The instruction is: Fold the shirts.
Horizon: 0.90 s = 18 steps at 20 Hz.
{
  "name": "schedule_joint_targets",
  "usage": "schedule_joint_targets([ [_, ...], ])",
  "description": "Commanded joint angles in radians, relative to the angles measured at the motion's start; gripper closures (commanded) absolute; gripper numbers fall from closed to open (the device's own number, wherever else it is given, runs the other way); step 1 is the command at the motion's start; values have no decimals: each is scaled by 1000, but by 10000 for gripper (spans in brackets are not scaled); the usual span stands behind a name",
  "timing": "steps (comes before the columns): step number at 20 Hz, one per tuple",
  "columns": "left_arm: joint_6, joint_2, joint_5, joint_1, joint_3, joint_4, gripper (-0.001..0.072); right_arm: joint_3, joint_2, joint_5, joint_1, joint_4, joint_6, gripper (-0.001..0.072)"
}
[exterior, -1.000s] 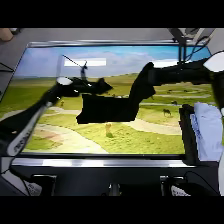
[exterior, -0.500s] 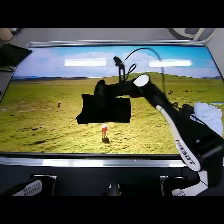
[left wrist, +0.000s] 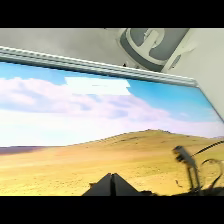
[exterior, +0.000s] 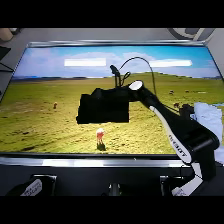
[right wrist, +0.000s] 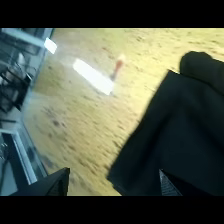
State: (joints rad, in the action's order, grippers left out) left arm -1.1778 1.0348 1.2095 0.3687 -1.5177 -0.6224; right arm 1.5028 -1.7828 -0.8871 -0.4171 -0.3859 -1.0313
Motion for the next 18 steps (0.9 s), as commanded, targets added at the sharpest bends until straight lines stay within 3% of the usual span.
schedule_joint_targets([
  [1, 0, -8, 5, 4, 2, -44, 681, 0, 73, -296, 167, -404, -140, 87],
  [3, 0, -8, 5, 3, 18, -44, 681, -6, 96, -458, 267, -706, -243, 78],
  [5, 0, -8, 5, 3, 42, -44, 681, -56, 91, -465, 321, -767, -286, 77],
  [13, 0, -10, 3, 3, 76, -40, 681, -106, -64, -153, 275, -299, -194, 83],
  [16, 0, -10, 2, 3, 76, -40, 681, -106, -91, -145, 239, -286, -196, 112],
  [18, 0, -10, 0, 3, 76, -26, 681, -106, -96, -149, 233, -267, -184, 184],
])
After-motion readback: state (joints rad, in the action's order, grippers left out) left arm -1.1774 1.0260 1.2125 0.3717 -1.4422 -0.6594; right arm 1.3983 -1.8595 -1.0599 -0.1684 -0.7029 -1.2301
